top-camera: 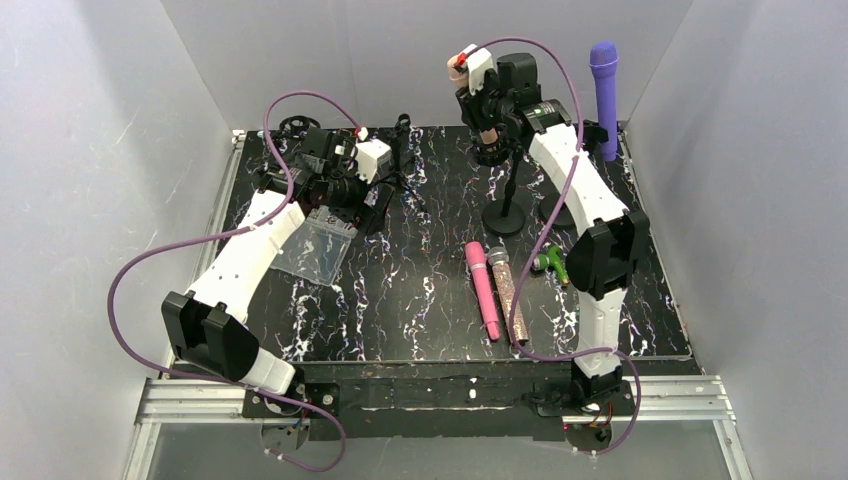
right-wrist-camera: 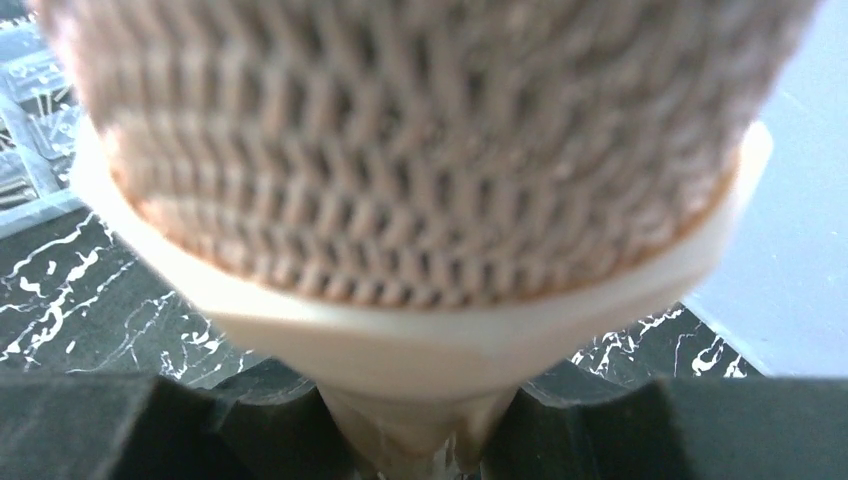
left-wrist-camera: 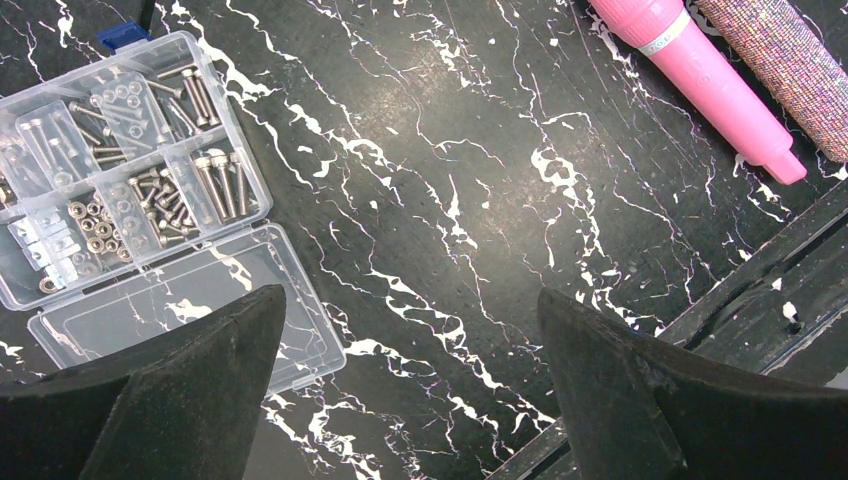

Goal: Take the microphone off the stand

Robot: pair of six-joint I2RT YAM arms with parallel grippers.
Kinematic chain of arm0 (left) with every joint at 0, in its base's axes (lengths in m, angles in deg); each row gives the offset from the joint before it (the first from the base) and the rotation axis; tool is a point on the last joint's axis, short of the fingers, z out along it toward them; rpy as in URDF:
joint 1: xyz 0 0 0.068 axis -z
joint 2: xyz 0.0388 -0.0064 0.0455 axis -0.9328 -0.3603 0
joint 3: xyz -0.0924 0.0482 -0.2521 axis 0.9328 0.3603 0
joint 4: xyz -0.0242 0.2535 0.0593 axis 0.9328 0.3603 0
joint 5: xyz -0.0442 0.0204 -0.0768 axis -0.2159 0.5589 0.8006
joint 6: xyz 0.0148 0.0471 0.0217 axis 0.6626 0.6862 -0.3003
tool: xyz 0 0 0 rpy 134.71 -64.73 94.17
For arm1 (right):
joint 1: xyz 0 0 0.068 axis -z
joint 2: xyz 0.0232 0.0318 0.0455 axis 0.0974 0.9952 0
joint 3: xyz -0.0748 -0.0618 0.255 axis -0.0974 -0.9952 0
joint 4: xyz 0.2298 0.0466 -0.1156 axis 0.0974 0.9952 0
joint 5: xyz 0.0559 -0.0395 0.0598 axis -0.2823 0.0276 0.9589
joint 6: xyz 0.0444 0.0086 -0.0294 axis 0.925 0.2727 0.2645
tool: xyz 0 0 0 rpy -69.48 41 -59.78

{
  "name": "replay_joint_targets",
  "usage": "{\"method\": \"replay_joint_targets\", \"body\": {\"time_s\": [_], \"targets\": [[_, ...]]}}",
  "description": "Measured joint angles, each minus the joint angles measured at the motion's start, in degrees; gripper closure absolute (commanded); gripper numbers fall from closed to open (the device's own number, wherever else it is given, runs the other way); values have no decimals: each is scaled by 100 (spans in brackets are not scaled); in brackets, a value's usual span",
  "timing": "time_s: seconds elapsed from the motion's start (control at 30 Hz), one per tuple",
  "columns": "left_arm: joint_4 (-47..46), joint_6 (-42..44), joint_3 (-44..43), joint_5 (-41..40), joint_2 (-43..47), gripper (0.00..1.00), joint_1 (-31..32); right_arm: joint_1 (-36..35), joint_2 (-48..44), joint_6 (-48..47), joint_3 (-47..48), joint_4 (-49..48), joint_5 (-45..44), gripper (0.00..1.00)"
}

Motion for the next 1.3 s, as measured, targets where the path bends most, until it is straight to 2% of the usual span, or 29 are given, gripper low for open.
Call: {"method": "replay_joint_targets", "body": {"time_s": [0.27, 0.47, 0.73, 0.87, 1.07, 1.3], "targets": [[2, 4, 0, 0, 0, 2, 0, 0, -168, 190, 271, 9, 168, 98], [7, -9, -4, 2, 0, 2, 0, 0, -396, 520, 461, 24, 610, 99], [162, -330, -232, 92, 13, 2, -2, -153, -1447, 1233, 225, 129, 1453, 99], [286, -745, -656, 501, 13, 2, -9, -264, -2304, 1803, -538, -20, 2142, 99], [326, -1438, -1445, 1329, 13, 2, -9, -269, -2929, 2688, -1910, -426, 2975, 99], [568, -1617, -1508, 1447, 22, 2, -11, -450, -3311, 3250, -4074, -772, 3005, 99]]}}
